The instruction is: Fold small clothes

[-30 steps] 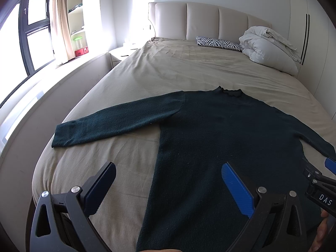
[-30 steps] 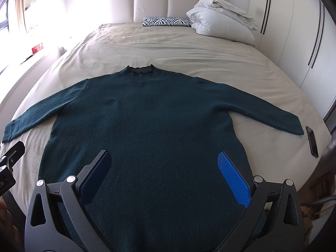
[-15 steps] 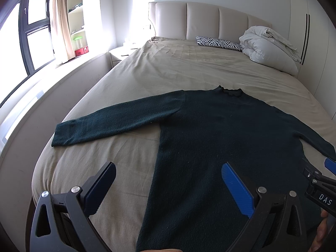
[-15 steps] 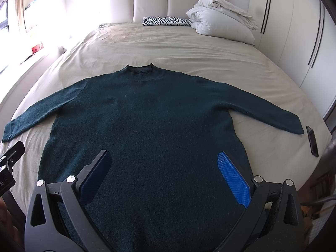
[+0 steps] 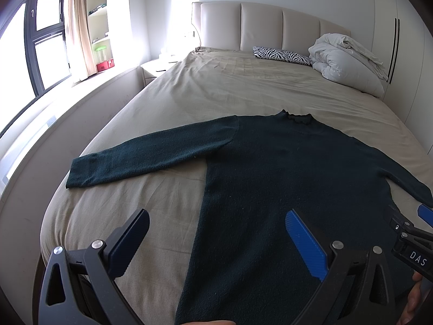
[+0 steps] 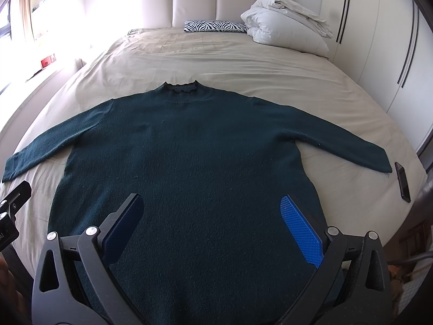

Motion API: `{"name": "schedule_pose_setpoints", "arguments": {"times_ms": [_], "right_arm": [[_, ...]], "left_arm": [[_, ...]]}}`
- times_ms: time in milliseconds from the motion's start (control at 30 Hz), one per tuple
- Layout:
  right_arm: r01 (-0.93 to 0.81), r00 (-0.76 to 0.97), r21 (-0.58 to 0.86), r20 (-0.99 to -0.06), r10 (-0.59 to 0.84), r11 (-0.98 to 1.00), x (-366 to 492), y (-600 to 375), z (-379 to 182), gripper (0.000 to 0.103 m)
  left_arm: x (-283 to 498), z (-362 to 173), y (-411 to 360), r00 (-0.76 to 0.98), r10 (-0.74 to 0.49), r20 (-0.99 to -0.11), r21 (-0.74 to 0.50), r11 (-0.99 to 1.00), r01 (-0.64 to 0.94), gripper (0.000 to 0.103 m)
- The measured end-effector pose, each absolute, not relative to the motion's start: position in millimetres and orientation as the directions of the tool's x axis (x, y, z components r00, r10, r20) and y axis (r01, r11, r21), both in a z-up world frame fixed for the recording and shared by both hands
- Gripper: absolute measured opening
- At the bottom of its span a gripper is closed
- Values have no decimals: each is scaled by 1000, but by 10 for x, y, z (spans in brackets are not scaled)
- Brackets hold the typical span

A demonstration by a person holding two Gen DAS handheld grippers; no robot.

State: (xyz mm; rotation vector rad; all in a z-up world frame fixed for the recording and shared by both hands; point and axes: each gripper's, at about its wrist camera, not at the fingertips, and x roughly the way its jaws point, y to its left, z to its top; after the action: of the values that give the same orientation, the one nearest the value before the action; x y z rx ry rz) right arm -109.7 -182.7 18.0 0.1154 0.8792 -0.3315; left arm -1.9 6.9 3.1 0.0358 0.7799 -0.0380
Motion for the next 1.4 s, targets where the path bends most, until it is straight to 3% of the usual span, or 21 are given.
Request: {"name": "schedule_pose_setpoints", "arguments": {"times_ms": [667, 800, 967, 1200, 1400], "right_arm": [[357, 573, -3, -789, -221, 934, -1080, -2128, 41, 103], [387, 597, 122, -788, -147, 914, -1103, -2614, -23, 103], [502, 675, 364, -732, -92, 785, -1329, -3818, -186, 103], [676, 703, 589, -695, -150, 443, -1939, -5786, -653, 80], [698, 716, 692, -672, -187, 186, -2331, -6936, -1154, 62]], "left_arm": [[47, -193, -35, 678, -70, -732, -23, 997, 77, 103], [135, -325, -109, 650, -95, -754, -32, 994, 109, 103], [360, -516, -152, 558, -194, -807, -130, 980, 153, 103], [731, -765, -184, 461, -422, -781, -386, 906, 175, 103], [941, -915, -365, 374, -475, -796, -447, 879, 166, 103]]}}
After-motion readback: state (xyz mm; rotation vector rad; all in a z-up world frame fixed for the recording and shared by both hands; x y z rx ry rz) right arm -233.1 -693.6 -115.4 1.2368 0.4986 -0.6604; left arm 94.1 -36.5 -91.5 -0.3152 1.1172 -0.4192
